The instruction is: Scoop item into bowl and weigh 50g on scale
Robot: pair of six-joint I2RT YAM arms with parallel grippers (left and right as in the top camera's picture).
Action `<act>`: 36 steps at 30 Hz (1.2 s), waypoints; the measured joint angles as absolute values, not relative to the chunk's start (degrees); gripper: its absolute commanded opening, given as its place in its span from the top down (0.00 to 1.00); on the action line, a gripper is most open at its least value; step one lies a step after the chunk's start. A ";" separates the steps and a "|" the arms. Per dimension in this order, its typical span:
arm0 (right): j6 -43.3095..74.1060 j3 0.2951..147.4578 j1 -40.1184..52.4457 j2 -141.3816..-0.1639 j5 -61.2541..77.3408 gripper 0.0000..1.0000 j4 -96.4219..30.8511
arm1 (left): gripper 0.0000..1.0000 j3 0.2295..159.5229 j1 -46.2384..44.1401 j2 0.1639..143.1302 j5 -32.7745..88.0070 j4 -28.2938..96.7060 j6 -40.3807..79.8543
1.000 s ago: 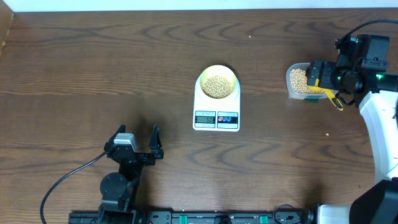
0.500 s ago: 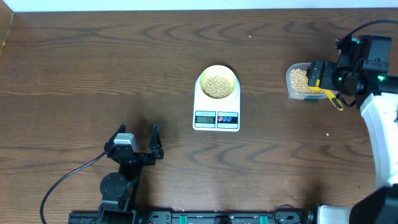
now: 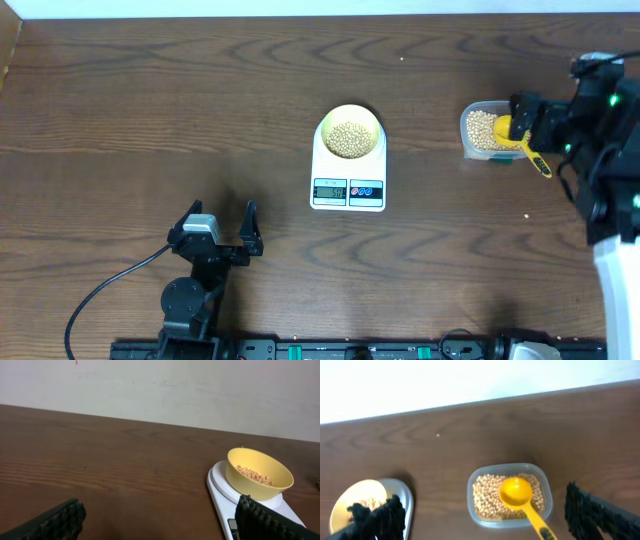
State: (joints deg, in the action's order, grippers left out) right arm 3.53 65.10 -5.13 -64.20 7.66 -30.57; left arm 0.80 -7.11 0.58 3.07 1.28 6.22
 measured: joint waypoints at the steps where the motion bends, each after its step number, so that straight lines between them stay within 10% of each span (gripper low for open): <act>1: 3.53 62.72 -4.36 -62.28 7.64 0.01 -28.12 | 0.03 0.84 -7.11 0.58 3.05 1.34 6.22; 20: 5.93 14.72 -1.78 -34.41 7.64 0.01 25.76 | 0.03 1.08 -7.11 0.58 3.07 1.69 6.22; 36: 6.59 0.84 -1.67 -14.48 6.57 0.01 25.32 | 0.02 1.10 -7.11 0.58 3.07 1.72 6.24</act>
State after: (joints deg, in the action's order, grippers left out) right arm 6.59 0.84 -1.67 -14.48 6.57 25.32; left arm 1.10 -7.11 0.58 3.07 1.72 6.24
